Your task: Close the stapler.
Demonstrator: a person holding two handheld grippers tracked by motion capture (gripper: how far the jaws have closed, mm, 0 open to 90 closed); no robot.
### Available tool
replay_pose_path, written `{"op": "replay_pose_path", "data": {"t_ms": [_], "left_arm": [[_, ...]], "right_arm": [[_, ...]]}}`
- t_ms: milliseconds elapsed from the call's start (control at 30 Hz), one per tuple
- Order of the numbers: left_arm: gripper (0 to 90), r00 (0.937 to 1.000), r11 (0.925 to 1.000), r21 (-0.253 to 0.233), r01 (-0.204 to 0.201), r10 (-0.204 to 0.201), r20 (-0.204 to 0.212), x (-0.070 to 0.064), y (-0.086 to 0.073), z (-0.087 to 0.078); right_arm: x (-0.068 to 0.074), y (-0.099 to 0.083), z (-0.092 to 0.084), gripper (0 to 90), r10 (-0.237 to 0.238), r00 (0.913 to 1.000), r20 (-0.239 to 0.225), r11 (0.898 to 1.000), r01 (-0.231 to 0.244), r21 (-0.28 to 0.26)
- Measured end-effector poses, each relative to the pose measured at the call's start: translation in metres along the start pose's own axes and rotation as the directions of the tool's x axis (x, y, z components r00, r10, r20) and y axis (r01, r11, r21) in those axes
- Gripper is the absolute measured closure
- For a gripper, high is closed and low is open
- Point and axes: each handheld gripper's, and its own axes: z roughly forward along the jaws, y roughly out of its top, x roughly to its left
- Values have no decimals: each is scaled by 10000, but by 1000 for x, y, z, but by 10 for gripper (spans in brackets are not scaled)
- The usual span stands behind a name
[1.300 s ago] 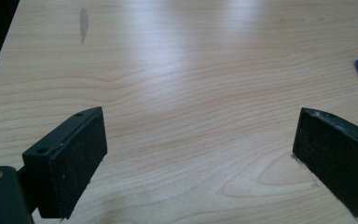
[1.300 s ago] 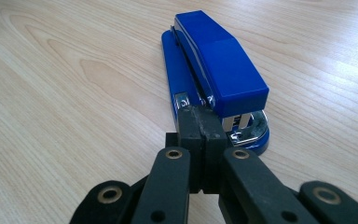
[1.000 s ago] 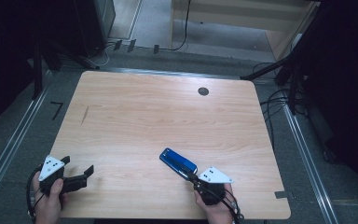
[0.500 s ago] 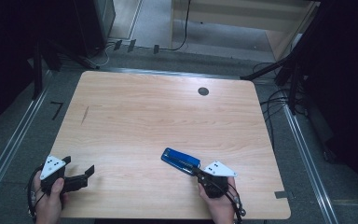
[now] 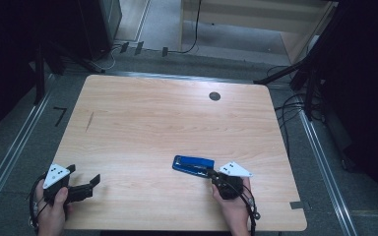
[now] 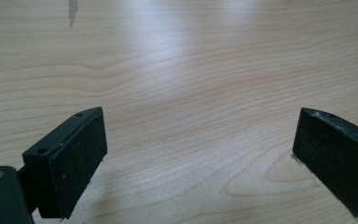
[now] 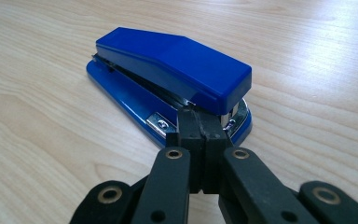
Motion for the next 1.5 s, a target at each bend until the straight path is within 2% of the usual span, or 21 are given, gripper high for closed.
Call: {"op": "replay_pose_path", "data": {"t_ms": [833, 1133, 1300, 1500], "left_arm": [[33, 10000, 10000, 38, 62, -62, -19, 0, 0, 0], [33, 10000, 10000, 50, 30, -30, -15, 0, 0, 0], [33, 10000, 10000, 47, 46, -46, -23, 0, 0, 1], [33, 9999, 10000, 41, 78, -78, -66, 0, 0, 1]], "right_arm": [[-12, 15, 18, 900, 60, 9998, 199, 9999, -62, 91], [-18, 15, 6, 900, 100, 9999, 128, 9999, -99, -15], [-24, 16, -6, 900, 346, 9994, 47, 9987, -345, -365], [-34, 22, -19, 579, 600, 9980, -217, 9953, -615, -751]]}}
